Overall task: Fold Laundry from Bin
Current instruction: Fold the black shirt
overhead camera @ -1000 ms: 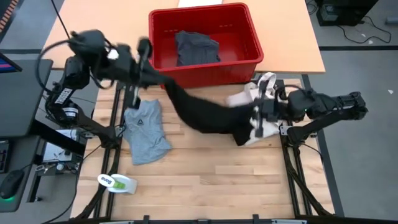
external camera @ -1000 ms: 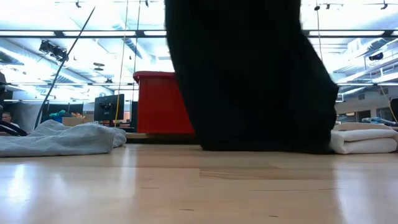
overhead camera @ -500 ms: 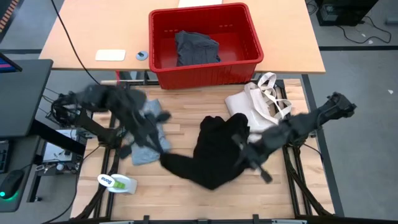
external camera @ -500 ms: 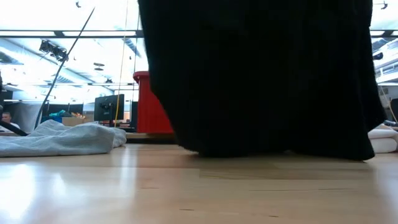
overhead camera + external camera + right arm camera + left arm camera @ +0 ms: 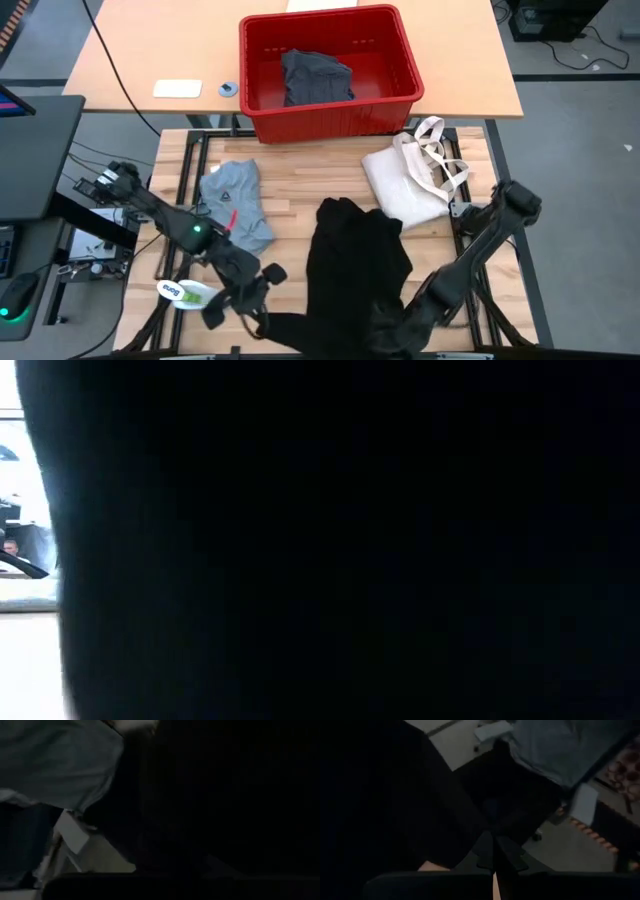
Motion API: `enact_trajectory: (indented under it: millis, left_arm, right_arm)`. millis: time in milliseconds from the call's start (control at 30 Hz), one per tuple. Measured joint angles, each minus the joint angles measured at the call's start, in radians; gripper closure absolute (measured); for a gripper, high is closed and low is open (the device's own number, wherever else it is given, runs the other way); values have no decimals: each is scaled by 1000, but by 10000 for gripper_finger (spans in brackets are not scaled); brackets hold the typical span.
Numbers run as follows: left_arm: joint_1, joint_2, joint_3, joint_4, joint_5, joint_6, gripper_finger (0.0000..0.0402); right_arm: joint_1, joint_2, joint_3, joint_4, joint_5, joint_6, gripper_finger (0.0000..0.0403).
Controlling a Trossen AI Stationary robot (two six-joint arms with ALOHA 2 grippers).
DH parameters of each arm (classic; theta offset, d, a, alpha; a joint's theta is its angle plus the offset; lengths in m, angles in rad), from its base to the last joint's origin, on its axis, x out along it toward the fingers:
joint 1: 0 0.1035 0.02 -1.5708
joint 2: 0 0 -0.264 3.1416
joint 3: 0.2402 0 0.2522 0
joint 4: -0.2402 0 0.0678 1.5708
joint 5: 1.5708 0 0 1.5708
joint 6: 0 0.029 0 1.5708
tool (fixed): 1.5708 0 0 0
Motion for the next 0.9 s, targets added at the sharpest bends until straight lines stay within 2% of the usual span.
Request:
enact_trajectory:
  millis: [200, 333, 400, 567, 633, 767, 833, 900]
  left_arm:
    - [-8, -1, -195, 294, 0, -131, 397]
    - [-15, -1, -251, 399, 2, -96, 397]
    - [-11, -1, -262, 425, -11, -42, 397]
    - [53, -3, -328, 569, -120, 6, 397]
    - [94, 2, -366, 652, -129, 4, 397]
    - [166, 18, -447, 813, -132, -15, 388]
    - [200, 39, -470, 906, -131, -16, 368]
    - [218, 56, -481, 909, -131, -15, 336]
  right_arm:
    - [43, 172, 0, 69, -94, 206, 390]
    - [60, 224, 0, 85, -141, 297, 389]
    - [60, 227, 0, 51, -109, 332, 387]
    - [68, 207, 0, -49, 82, 359, 376]
    - [73, 207, 0, -114, 98, 387, 364]
    - [72, 204, 0, -271, 26, 498, 324]
    - [66, 198, 0, -349, 2, 537, 298]
    - [55, 190, 0, -399, -10, 568, 271]
